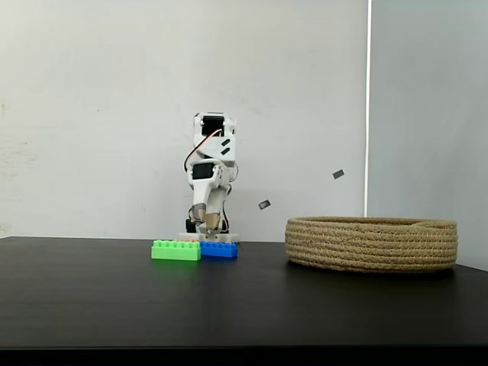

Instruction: Place the lego blocks in the tray

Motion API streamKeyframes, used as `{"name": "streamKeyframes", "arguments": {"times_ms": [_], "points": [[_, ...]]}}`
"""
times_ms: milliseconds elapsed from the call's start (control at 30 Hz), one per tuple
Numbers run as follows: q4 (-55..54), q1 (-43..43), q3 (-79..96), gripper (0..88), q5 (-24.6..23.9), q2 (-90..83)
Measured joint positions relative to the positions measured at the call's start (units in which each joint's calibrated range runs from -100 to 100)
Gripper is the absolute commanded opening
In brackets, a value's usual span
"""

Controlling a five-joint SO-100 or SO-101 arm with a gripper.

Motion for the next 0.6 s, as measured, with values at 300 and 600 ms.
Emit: {"name": "streamKeyframes", "arguments": {"times_ms": [300,600], "points": [[-0.97,0.81,-5.13,28.8,-0.93,11.62],[-0.97,0.81,-11.22,28.3,-0.93,21.88]]}}
